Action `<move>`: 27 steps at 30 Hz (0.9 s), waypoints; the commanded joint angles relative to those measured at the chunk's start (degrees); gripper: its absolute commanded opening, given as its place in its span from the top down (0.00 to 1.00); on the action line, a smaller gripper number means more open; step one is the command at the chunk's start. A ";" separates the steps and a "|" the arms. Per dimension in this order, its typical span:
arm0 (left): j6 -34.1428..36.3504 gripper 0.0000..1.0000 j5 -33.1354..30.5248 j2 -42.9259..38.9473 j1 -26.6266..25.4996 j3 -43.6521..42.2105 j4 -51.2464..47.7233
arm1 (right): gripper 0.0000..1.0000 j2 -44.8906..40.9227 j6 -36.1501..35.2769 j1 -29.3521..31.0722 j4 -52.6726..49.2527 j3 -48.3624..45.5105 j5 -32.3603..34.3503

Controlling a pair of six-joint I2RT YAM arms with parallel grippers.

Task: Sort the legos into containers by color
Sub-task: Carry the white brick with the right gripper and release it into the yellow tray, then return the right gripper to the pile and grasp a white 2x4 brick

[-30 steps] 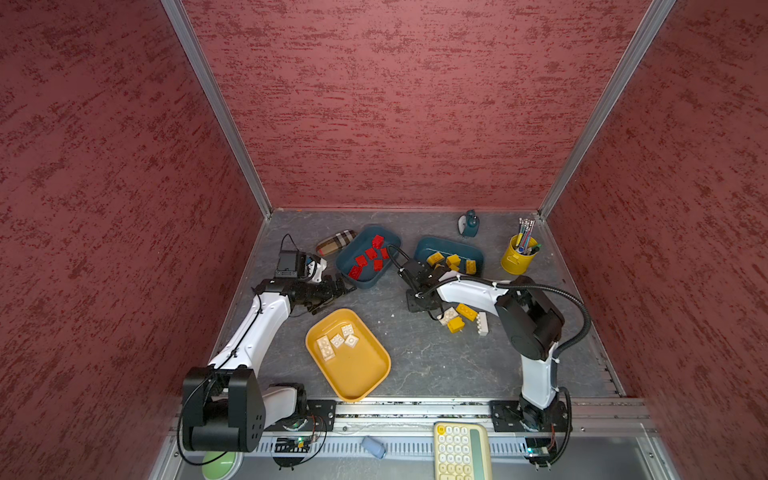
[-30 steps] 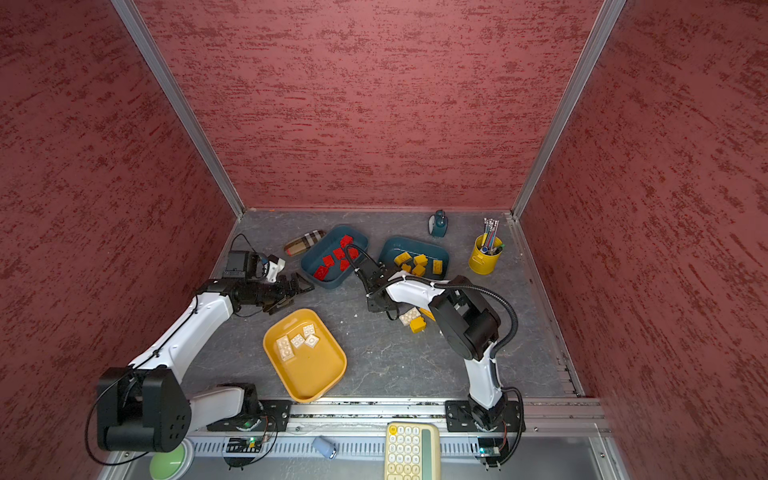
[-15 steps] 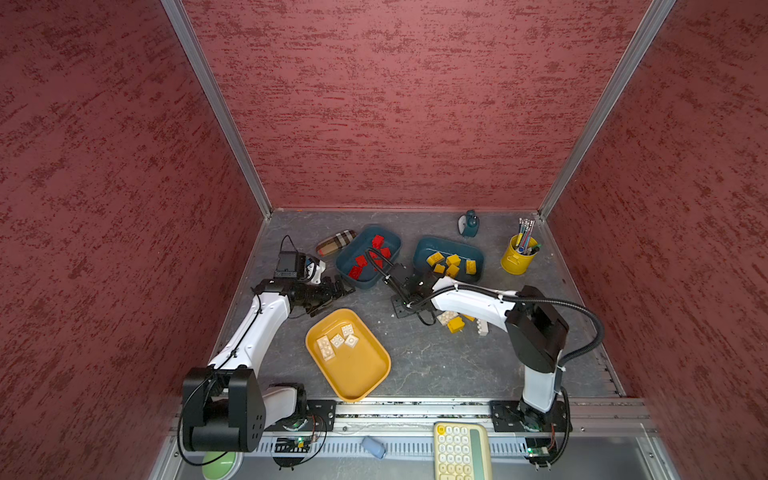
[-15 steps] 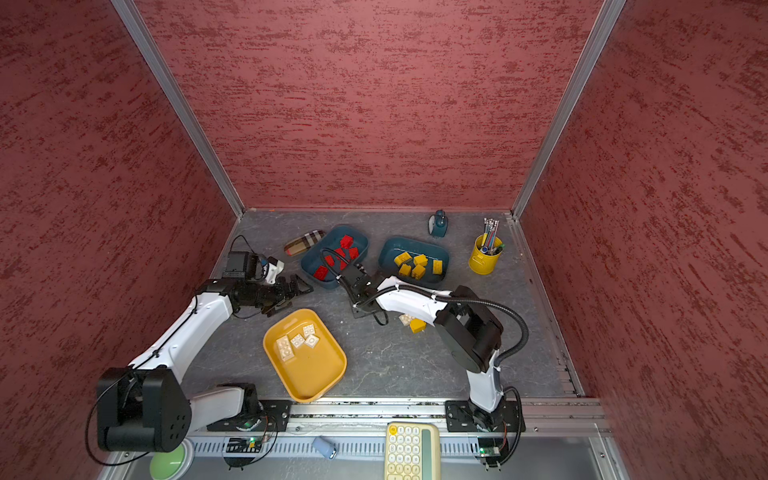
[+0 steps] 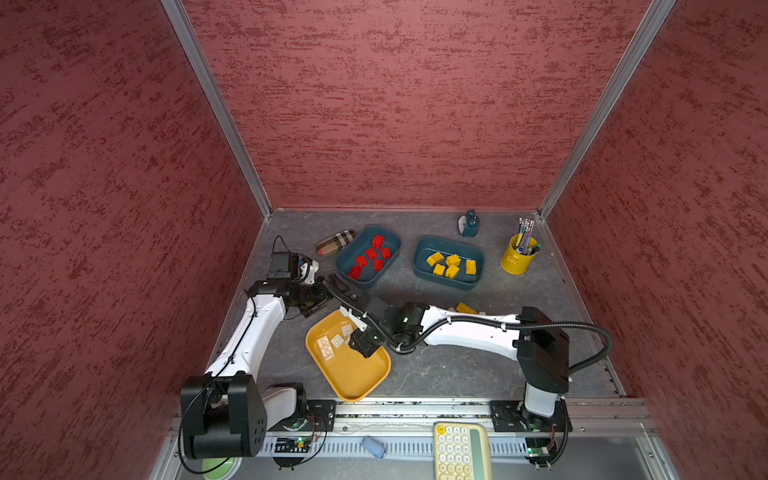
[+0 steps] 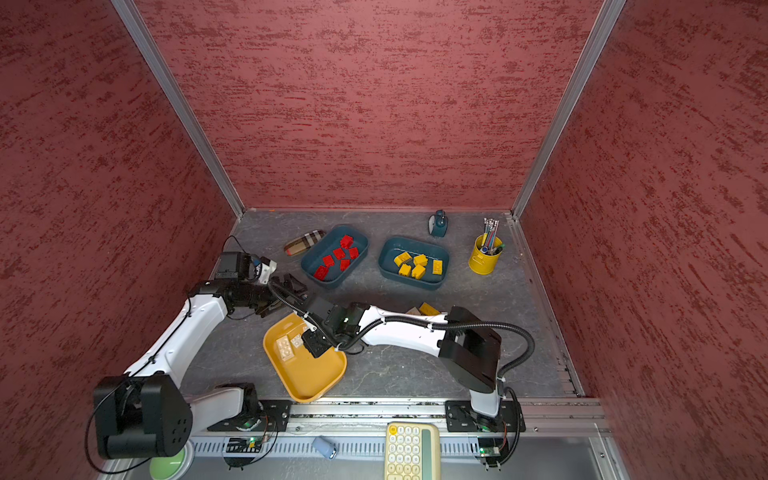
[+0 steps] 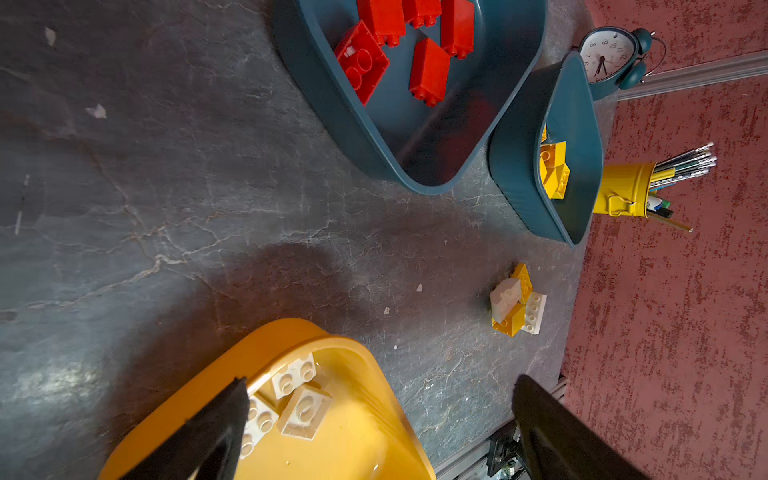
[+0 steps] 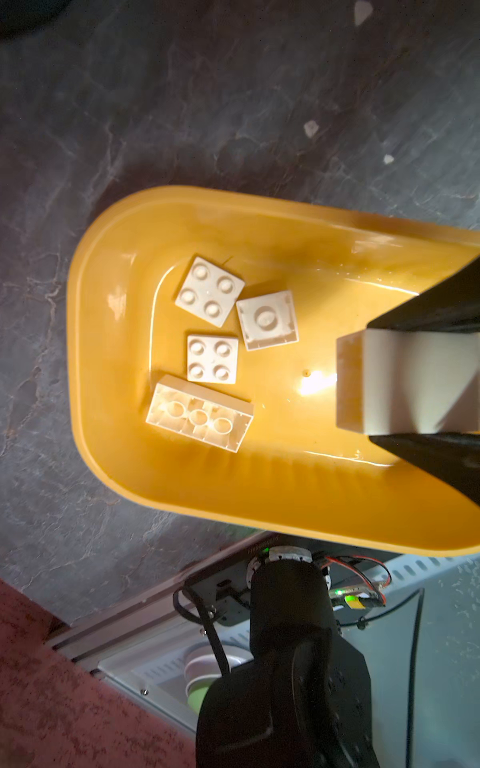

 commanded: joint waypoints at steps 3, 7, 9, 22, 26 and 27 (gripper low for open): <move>0.53 0.01 0.17 -1.36 0.44 0.66 -0.61 | 0.50 0.47 -1.75 -0.36 0.53 -0.42 3.67; 0.39 0.01 1.13 -1.32 0.36 0.64 -0.64 | 0.40 -1.78 -1.85 -1.68 -1.97 -0.13 5.90; 0.48 0.01 1.49 -1.57 0.26 0.65 -0.70 | 0.37 -3.85 -1.87 -2.79 -3.88 -0.43 7.64; -0.52 0.01 2.22 -0.67 -1.32 0.21 0.67 | 0.24 -15.72 8.40 -22.70 -14.09 -13.34 7.77; -0.44 0.00 2.12 -0.48 -1.67 0.23 0.54 | 0.23 -16.51 11.49 -27.50 -12.76 -16.34 7.99; -0.41 0.01 2.03 -0.46 -1.76 0.25 0.56 | 0.23 -16.76 11.86 -28.57 -12.12 -17.09 8.14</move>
